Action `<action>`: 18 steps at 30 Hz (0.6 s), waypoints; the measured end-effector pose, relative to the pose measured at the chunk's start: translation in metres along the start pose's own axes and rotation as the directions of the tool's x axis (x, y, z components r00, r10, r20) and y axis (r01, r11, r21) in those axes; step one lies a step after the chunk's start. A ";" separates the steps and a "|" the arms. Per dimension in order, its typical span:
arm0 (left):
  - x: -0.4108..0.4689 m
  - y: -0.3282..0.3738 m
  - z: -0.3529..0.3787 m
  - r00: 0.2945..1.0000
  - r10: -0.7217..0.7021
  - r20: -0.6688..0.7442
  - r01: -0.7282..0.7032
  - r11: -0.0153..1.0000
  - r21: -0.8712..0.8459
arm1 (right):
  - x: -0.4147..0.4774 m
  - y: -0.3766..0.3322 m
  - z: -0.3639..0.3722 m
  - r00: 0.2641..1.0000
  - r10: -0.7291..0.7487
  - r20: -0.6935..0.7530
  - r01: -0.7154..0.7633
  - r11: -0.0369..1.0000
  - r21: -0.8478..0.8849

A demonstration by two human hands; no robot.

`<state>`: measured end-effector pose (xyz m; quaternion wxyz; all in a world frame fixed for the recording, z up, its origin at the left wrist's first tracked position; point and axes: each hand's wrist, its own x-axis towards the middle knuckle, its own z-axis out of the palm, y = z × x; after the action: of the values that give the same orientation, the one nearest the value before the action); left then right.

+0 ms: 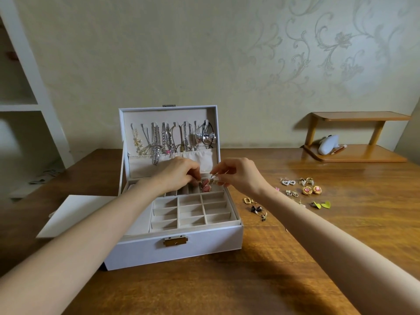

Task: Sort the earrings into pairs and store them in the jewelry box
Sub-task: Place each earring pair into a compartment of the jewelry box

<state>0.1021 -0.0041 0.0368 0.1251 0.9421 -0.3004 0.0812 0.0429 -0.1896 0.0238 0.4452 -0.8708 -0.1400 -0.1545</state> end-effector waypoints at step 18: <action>-0.005 -0.013 -0.001 0.998 0.044 -0.046 -0.044 0.999 0.007 | 0.012 -0.018 0.021 0.994 -0.091 0.068 0.105 0.964 -0.246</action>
<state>0.1052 0.0094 0.0343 0.1274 0.9335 -0.3178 0.1064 0.0497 -0.1609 0.0299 0.3201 -0.9158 -0.1749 -0.1684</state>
